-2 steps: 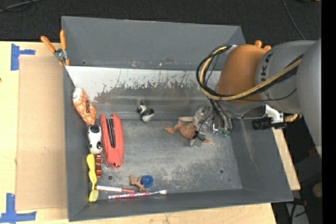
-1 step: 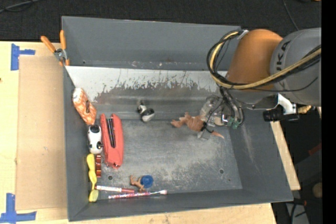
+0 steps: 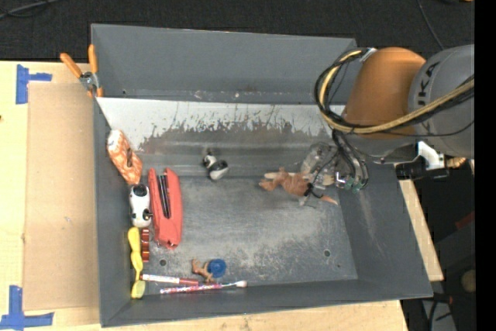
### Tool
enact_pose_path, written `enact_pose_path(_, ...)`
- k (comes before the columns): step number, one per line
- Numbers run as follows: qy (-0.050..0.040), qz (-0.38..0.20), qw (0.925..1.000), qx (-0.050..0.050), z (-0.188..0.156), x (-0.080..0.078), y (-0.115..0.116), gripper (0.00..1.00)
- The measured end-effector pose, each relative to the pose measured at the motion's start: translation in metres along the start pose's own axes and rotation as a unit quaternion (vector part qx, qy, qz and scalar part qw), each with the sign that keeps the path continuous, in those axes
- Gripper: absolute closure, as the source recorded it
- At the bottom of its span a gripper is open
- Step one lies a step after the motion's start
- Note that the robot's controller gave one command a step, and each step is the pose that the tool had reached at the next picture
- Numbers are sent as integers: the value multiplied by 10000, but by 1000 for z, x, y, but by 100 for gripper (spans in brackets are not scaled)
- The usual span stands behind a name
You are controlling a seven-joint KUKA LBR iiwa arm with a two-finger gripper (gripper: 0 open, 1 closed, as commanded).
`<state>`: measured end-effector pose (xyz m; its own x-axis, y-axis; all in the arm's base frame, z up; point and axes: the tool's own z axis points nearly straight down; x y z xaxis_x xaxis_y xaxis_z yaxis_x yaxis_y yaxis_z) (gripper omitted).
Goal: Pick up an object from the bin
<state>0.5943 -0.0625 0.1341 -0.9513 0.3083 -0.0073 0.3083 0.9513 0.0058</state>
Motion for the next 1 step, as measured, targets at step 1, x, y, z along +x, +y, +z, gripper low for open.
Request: enact_pose_path(1, 60, 200, 9998, 8, -101, 3, -1, 100)
